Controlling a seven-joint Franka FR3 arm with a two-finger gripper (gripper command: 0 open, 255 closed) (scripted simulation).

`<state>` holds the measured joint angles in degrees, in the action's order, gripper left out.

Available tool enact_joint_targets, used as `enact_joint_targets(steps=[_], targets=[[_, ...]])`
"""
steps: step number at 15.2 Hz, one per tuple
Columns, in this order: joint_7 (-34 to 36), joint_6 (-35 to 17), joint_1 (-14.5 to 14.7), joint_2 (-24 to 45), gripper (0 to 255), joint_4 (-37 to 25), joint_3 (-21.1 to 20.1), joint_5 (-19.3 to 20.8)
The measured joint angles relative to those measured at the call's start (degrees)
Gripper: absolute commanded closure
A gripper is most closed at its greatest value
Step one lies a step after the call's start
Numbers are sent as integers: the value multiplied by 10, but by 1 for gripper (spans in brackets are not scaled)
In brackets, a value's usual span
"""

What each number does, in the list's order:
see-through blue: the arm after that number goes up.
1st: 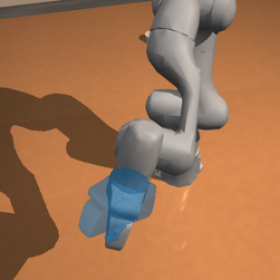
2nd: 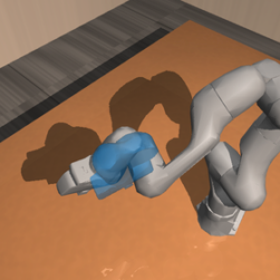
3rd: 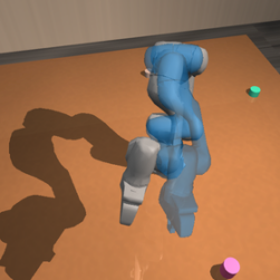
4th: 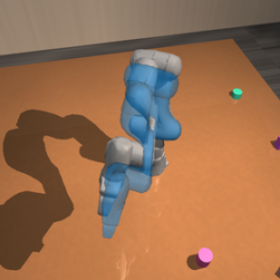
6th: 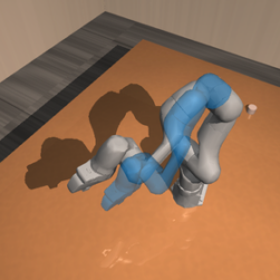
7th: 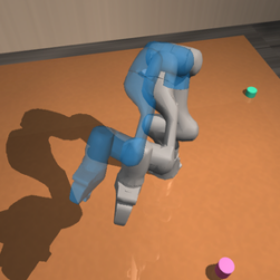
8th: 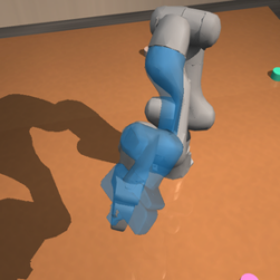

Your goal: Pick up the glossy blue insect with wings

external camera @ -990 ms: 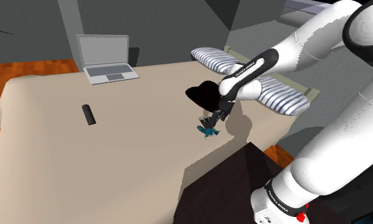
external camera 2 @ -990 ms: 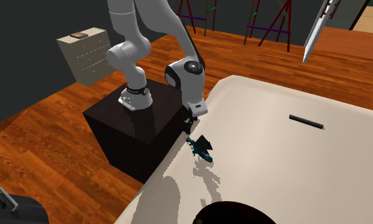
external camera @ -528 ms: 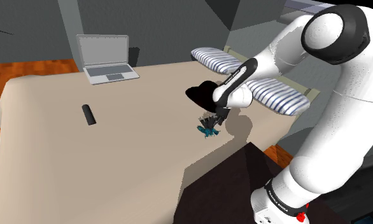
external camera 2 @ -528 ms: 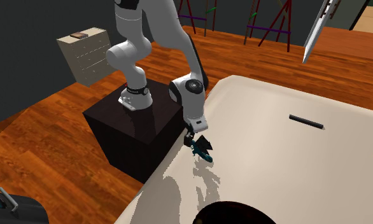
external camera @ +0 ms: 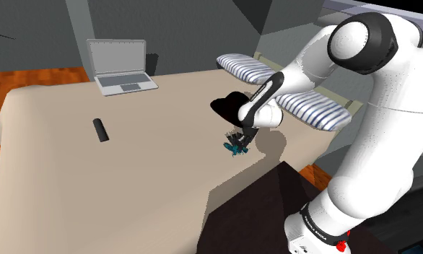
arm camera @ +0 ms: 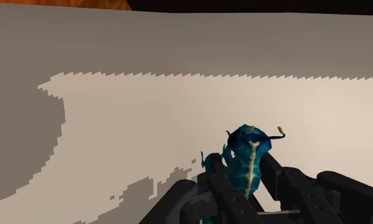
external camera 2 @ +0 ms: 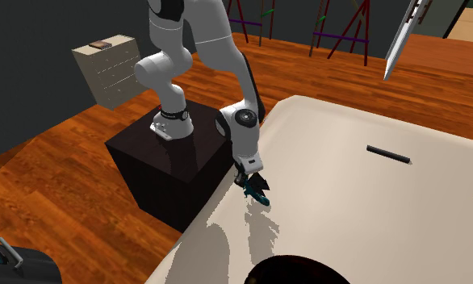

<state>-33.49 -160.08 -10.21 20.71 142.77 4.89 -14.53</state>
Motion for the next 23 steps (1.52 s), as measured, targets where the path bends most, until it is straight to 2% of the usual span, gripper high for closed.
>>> enact_joint_targets(steps=[9,23], targets=[[1,3,0,-4,255,0,2,1],[46,100,22,-121,255,18,34,58]])
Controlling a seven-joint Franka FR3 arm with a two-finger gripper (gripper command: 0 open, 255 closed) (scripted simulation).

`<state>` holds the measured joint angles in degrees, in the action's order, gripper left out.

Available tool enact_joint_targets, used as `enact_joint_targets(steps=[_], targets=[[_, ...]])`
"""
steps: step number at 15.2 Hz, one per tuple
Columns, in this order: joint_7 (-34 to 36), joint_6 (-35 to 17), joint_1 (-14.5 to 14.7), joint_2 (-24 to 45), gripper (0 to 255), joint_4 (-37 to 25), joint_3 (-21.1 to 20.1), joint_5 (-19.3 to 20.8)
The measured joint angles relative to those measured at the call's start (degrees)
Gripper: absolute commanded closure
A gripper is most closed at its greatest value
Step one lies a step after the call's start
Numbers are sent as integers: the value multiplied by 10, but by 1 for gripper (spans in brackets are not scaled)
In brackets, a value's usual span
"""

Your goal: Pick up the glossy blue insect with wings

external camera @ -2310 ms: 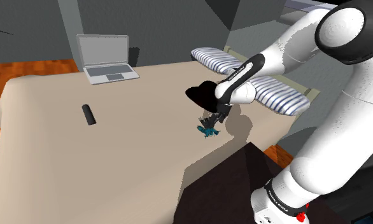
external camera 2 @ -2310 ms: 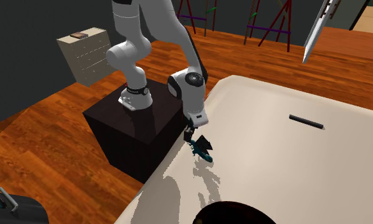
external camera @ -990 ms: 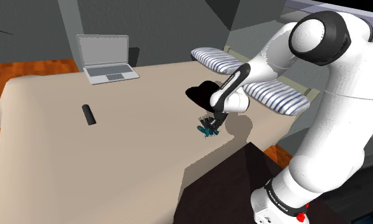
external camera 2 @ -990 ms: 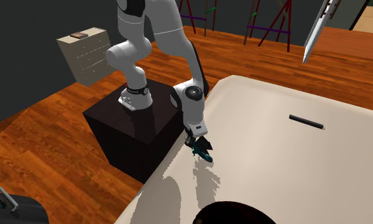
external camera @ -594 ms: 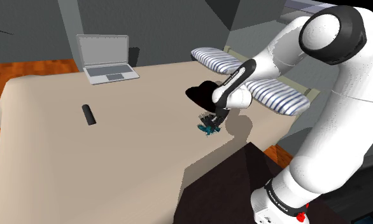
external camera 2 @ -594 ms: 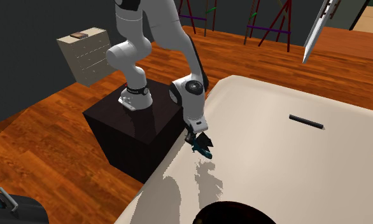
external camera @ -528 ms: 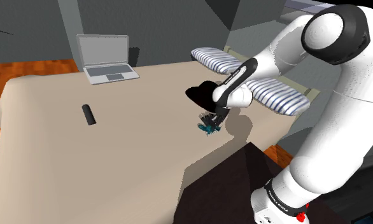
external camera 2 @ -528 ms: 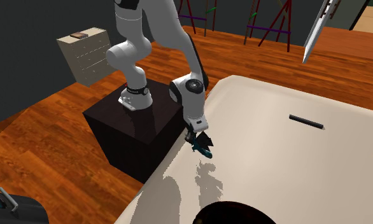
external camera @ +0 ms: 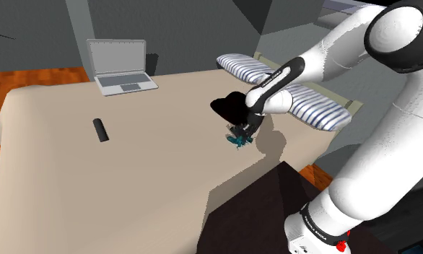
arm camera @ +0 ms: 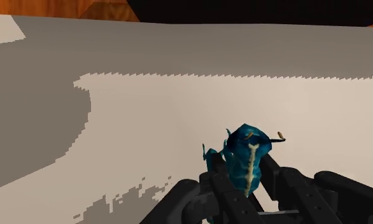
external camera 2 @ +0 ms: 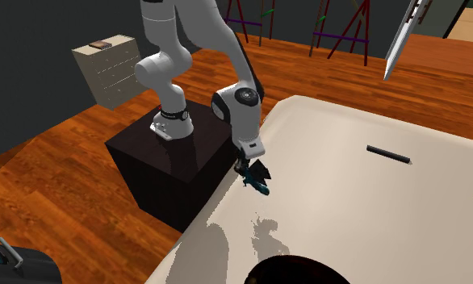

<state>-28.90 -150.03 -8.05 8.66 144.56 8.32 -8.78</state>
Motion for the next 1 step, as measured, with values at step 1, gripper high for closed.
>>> enact_joint_targets(steps=[1], targets=[[2,3,0,-4,255,0,0,2]])
